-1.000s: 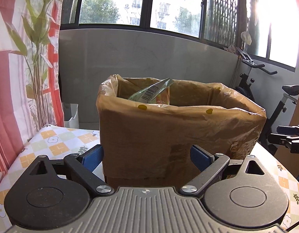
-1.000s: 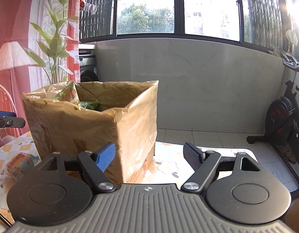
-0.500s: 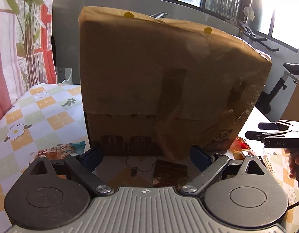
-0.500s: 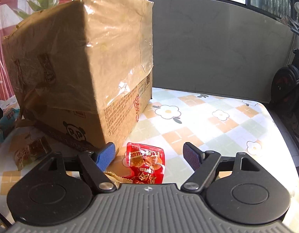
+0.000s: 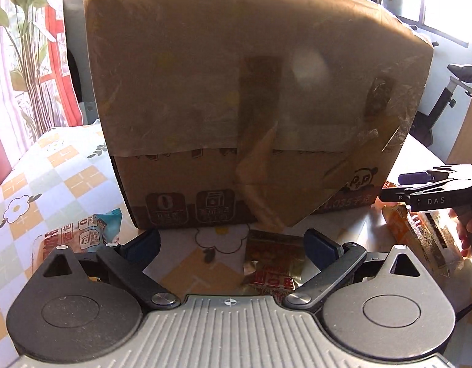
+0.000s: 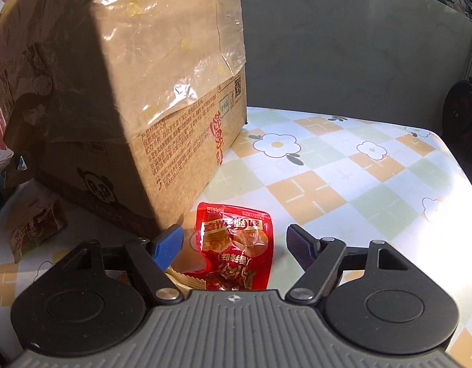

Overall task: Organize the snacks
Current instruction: 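Close the left gripper on the gold packet while right closes on the red printed packet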

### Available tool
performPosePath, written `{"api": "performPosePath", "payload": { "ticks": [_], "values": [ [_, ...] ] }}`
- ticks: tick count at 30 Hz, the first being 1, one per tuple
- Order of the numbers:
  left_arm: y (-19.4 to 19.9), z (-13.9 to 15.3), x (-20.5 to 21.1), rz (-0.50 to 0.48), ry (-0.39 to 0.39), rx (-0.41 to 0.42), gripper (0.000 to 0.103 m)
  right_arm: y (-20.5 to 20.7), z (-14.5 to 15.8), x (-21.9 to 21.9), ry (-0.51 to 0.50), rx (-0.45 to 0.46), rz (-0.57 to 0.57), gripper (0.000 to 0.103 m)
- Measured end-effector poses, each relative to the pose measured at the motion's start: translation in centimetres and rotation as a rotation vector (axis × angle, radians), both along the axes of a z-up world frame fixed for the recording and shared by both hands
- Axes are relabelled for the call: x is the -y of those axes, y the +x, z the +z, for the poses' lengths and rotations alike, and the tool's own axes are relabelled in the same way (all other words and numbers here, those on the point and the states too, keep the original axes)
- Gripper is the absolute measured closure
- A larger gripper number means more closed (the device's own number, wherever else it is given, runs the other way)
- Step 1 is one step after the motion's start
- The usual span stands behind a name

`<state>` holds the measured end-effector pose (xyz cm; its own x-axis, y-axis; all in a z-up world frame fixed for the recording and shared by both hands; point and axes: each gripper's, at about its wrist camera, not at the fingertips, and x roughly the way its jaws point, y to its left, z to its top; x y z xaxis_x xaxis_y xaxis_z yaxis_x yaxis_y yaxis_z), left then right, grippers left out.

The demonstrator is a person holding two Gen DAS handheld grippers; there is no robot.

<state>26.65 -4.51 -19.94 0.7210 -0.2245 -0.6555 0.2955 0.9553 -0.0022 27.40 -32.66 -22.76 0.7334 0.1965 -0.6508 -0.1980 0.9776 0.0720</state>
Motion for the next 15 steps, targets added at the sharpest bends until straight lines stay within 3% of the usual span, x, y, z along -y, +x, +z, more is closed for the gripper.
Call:
{"api": "performPosePath", "payload": {
  "ticks": [15],
  "values": [
    [1.6, -3.0, 2.4, -0.051, 0.050, -0.117, 0.004, -0.6, -0.5, -0.3, -0.043, 0.060, -0.031, 0.046]
  ]
}}
